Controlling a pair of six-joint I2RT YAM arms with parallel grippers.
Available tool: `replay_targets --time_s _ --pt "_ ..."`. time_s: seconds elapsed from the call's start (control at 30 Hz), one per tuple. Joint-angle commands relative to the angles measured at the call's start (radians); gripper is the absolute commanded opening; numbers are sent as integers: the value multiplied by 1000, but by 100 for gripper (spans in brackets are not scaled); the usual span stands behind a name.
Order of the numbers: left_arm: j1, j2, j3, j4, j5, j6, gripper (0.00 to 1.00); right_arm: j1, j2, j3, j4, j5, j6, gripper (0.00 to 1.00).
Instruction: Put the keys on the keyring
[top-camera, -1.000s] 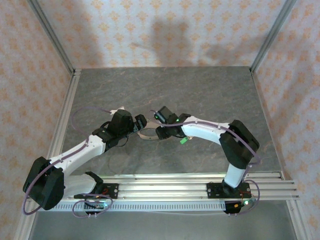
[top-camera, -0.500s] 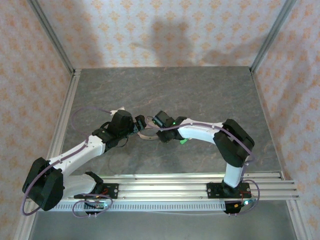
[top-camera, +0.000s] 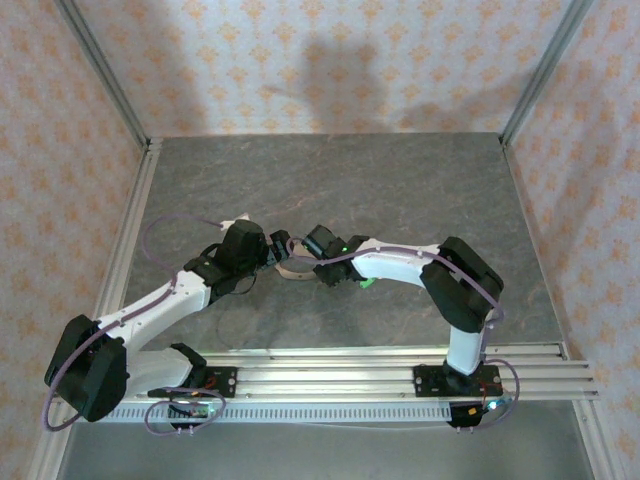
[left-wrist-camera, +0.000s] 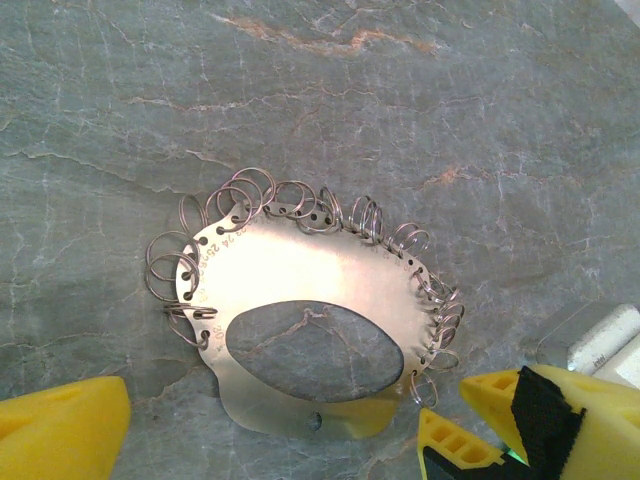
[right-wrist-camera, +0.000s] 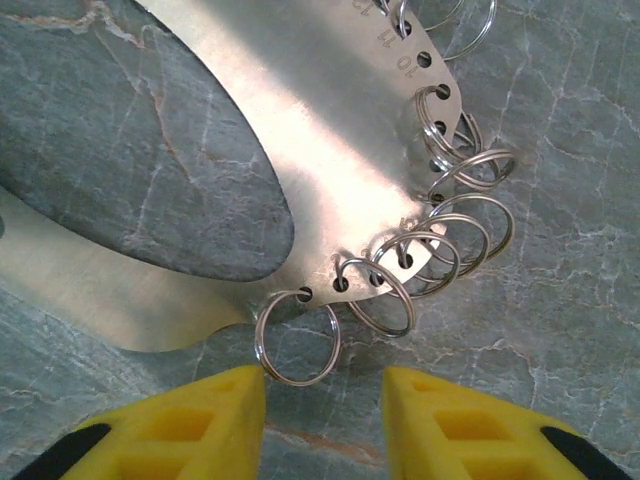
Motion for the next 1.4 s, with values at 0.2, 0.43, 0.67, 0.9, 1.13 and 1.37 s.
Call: replay_targets --time_s 0.2,0.43,0.67,0.9,1.13,1.37 --pt "-6 -8 0 -19 -16 -16 100 17 34 45 -7 29 -18 32" --pt "-6 -6 1 -20 -16 -17 100 18 63 58 -2 29 -19 30" --pt "-5 -6 1 -21 -16 -16 100 18 81 60 5 71 -18 28" --pt "-6 -6 1 -22 -16 -17 100 18 84 65 13 130 -11 27" --pt "-7 -9 0 -23 -15 -18 100 16 90 82 6 159 -4 26" --pt "-6 -12 -2 -24 -17 -17 100 11 95 91 1 150 -8 19"
